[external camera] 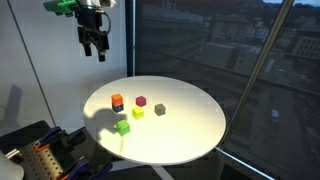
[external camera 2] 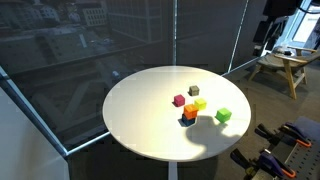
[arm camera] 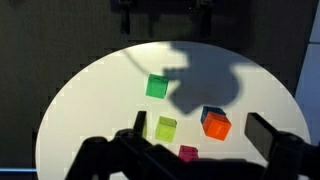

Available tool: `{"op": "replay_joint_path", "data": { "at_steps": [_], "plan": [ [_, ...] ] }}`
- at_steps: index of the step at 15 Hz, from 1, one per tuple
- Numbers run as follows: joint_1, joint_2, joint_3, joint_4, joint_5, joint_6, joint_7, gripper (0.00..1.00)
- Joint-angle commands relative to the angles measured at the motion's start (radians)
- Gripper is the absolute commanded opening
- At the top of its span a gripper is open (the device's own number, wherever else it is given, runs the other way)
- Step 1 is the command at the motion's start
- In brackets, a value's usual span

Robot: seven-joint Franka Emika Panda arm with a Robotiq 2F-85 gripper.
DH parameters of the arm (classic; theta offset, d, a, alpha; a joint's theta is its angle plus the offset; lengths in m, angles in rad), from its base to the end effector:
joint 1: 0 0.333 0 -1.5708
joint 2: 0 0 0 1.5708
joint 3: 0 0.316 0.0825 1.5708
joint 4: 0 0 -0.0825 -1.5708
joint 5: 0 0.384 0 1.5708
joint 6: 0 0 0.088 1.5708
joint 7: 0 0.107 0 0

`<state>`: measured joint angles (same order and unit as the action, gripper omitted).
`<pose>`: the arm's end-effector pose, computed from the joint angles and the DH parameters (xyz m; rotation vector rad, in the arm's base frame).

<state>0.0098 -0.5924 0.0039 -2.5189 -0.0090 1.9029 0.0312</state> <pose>0.3661 0.0044 0.4758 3.1301 -0.0237 -0.0366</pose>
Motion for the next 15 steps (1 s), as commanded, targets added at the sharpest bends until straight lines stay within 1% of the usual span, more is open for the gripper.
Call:
{"op": "replay_joint_path", "data": {
  "at_steps": [1,5,10,15],
  "plan": [
    [-0.003,0.036,0.002,0.031,0.004,0.001,-0.002,1.00],
    [0.002,0.082,0.003,0.077,0.011,0.016,-0.005,1.00],
    [0.024,0.161,0.008,0.153,0.029,0.062,-0.014,1.00],
    [0.057,0.279,-0.002,0.243,0.112,0.094,-0.051,1.00]
  ]
}}
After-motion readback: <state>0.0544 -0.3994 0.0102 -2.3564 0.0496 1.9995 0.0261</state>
